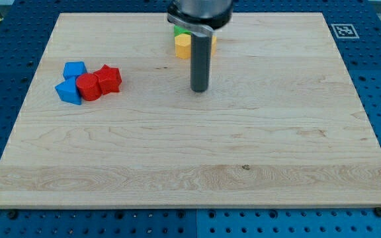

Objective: Move the yellow hexagon and yellow heart towards center right

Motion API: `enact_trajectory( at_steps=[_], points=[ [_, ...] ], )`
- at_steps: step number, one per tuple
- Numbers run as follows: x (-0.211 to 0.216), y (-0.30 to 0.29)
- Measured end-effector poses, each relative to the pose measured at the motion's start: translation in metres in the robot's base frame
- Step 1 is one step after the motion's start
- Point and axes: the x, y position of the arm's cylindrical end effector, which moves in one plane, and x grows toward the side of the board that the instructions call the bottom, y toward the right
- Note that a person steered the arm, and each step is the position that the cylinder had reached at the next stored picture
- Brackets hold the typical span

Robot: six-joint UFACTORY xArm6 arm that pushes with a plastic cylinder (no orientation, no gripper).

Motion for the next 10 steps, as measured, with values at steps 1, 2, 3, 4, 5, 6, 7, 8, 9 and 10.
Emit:
enact_trajectory(
  at_steps=[1,2,3,4,5,6,7,8,9,10],
  points=[
    [-0.037,-0.024],
    [-0.05,-0.033],
    [-0.059,-0.049],
    [-0.072,-0.058],
    [-0.083,-0.058],
    [-0.109,-0.057],
    [-0.105,-0.056],
    [-0.104,-0.034],
    [-0.104,0.001],
    [-0.104,0.038]
  ],
)
